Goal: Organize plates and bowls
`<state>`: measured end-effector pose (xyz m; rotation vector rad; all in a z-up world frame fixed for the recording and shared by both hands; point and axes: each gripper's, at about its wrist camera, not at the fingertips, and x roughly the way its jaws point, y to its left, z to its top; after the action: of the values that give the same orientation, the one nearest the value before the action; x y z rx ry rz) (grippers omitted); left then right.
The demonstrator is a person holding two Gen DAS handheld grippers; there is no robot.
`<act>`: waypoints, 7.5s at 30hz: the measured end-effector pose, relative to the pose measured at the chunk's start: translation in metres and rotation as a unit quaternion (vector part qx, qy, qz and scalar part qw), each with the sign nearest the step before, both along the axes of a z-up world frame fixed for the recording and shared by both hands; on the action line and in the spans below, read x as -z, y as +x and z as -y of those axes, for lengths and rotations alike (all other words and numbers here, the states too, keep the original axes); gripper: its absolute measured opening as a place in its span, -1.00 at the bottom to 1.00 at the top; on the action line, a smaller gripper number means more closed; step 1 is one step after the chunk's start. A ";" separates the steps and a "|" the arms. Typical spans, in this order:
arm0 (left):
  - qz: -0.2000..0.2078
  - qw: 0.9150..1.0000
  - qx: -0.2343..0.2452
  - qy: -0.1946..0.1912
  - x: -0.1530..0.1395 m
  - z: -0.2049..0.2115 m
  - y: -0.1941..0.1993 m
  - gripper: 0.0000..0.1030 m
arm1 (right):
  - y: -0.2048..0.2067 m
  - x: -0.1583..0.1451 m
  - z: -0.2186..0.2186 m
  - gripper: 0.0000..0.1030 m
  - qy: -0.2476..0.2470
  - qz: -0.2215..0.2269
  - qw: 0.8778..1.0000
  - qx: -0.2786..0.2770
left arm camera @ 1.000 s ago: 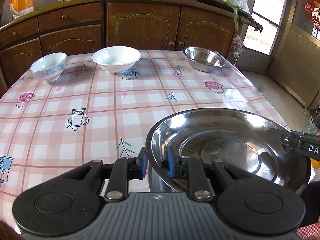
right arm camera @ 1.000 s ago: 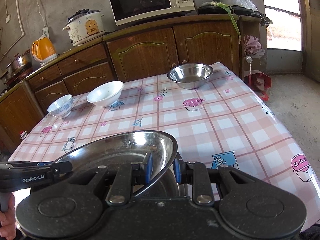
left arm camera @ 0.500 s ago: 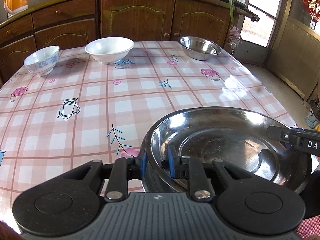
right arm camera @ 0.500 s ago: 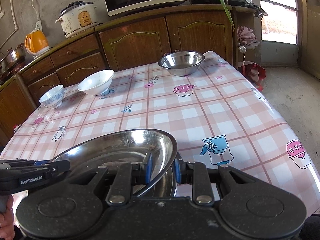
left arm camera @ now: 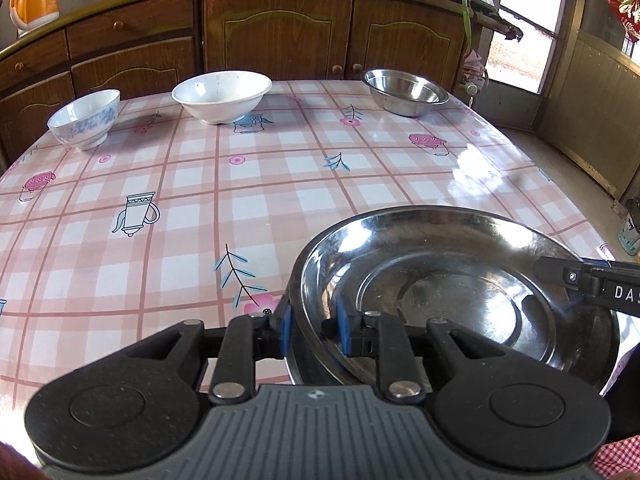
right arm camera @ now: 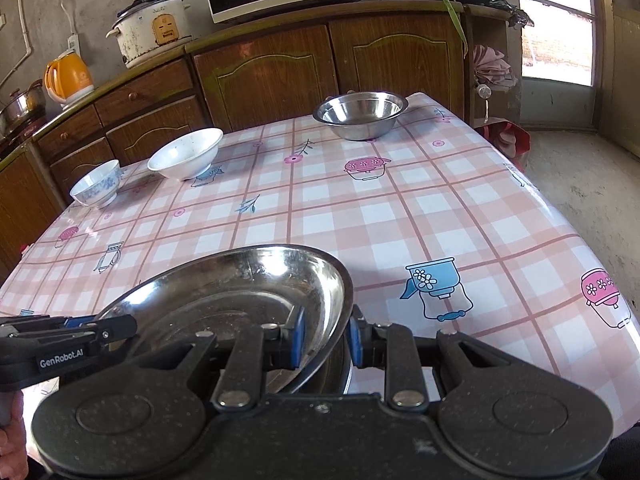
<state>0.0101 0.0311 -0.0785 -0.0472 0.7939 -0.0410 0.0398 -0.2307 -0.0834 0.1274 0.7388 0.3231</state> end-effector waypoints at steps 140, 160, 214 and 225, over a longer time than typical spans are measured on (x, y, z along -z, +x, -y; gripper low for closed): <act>0.047 0.997 -0.064 0.023 -0.057 -0.059 0.013 0.14 | 0.018 -0.046 -0.076 -0.30 0.034 0.067 0.987 -0.140; 0.041 0.996 -0.079 0.024 -0.061 -0.082 0.038 0.14 | 0.049 -0.056 -0.103 -0.30 0.040 0.069 0.985 -0.154; 0.003 0.996 -0.089 0.026 0.011 -0.109 0.136 0.15 | 0.155 0.017 -0.156 -0.30 0.012 0.028 0.991 -0.131; -0.016 0.995 -0.089 0.040 0.022 -0.107 0.140 0.14 | 0.154 0.030 -0.157 -0.30 0.003 0.017 0.991 -0.135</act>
<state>0.1496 0.1380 -0.1006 -0.0427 0.8199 0.1608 0.1941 -0.0732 -0.1130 0.0271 0.7218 0.5846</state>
